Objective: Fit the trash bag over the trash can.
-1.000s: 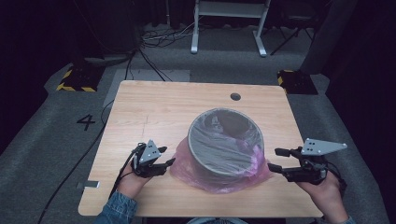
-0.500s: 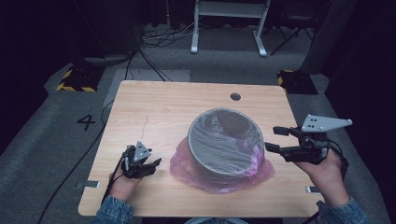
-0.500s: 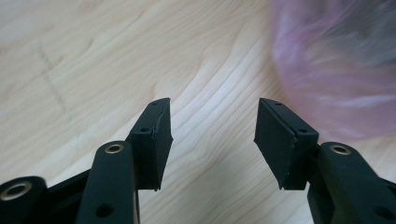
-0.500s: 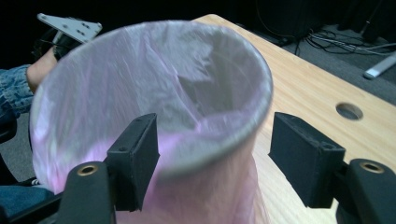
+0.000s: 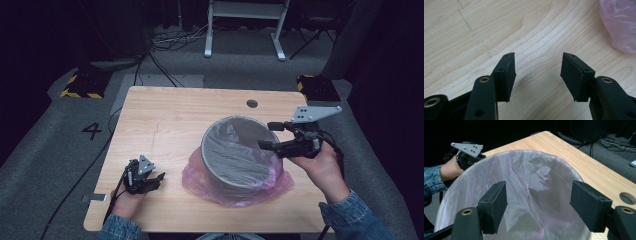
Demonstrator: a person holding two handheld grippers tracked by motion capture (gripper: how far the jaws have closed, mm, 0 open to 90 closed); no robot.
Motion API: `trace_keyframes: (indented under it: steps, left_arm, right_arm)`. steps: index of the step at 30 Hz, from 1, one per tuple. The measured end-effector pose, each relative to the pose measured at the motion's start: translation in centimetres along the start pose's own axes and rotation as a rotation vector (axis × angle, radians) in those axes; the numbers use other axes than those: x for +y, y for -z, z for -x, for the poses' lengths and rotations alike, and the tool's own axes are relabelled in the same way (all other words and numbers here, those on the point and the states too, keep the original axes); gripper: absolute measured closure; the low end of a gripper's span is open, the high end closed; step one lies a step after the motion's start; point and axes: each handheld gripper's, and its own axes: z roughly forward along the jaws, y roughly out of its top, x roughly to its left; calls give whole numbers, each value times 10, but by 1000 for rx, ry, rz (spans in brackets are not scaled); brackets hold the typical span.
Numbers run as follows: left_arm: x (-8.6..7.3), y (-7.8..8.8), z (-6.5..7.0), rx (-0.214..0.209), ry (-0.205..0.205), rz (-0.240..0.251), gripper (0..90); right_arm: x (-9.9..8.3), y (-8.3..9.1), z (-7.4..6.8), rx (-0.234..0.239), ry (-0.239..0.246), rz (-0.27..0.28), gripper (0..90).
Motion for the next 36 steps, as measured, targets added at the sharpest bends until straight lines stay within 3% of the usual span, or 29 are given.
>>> trace_keyframes:
  steps: [10,21,25,28,34,36]
  left_arm:
    - [-3,-3,0,-5,4,-18,450]
    - [-3,-4,-2,-17,10,-12,450]
    - [-2,-4,-1,-14,2,-11,450]
    - [-2,-4,0,-16,-1,-11,450]
    - [-2,-4,0,-19,-2,-10,450]
    - [-2,-4,1,-19,-2,-10,451]
  right_arm:
    - [25,-44,-7,24,-3,-53,272]
    - [33,-79,-10,-8,-17,-99,185]
    - [33,-95,-13,-10,18,-139,182]
    - [32,-107,-15,29,67,-191,185]
    - [31,-122,-15,25,48,-227,188]
    - [31,-126,-15,15,65,-241,217]
